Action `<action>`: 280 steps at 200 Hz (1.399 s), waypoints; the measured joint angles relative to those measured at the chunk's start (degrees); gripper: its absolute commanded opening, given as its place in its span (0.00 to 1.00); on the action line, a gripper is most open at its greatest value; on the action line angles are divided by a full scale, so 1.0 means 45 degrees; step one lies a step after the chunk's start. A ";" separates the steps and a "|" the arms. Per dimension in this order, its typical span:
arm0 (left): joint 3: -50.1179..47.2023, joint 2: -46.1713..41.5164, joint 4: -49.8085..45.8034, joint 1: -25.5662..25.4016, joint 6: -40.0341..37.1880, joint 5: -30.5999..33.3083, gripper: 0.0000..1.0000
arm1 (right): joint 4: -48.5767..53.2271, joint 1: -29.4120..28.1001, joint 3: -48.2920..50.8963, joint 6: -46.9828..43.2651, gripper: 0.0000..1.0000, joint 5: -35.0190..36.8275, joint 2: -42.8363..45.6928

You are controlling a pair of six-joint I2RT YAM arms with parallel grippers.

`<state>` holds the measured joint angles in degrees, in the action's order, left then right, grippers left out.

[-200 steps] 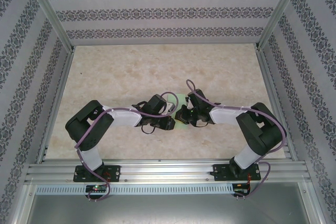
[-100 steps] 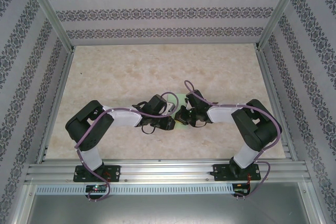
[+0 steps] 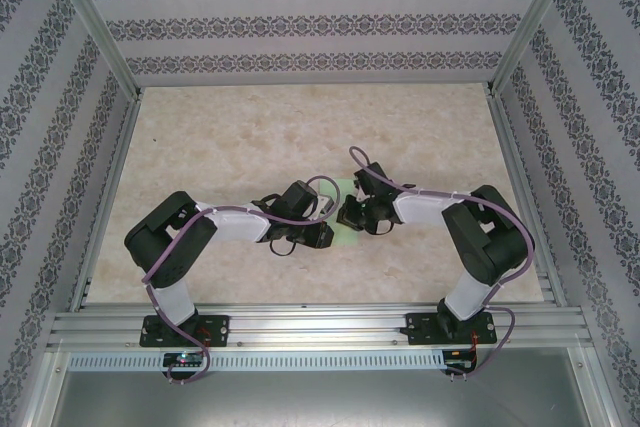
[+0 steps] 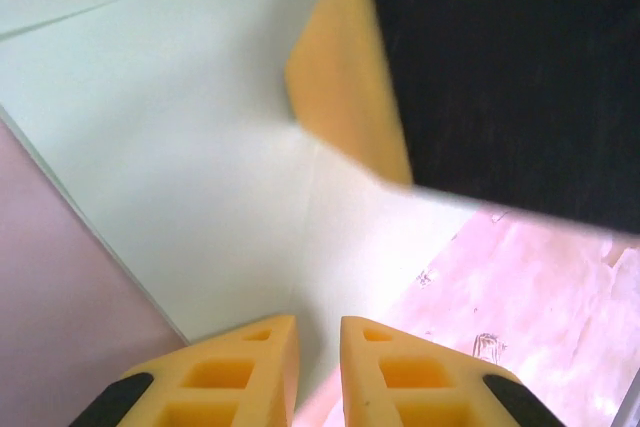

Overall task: Fold a paper plane with a square sheet of paper (fold left side to right side)
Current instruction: Fold the triangle a second time at the center of the table.

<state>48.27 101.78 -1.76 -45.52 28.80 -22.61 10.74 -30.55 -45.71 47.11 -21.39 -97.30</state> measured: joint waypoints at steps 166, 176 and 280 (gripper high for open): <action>-0.0393 -0.0253 0.0452 -0.0083 0.0000 0.0238 0.21 | 0.1122 0.1224 -0.1069 -0.1496 0.09 -0.0131 -0.0680; -0.0398 -0.0257 0.0452 -0.0083 0.0000 0.0248 0.21 | 0.1141 0.1316 -0.1064 -0.1511 0.09 -0.0185 -0.0680; -0.1064 -0.0855 0.0529 -0.0092 0.0058 0.0442 0.24 | 0.0801 0.1603 -0.0787 -0.1564 0.09 -0.0597 -0.0651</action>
<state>43.48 97.93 0.62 -45.93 29.06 -20.62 14.35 -23.33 -49.25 40.07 -24.08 -100.22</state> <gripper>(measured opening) 0.241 0.086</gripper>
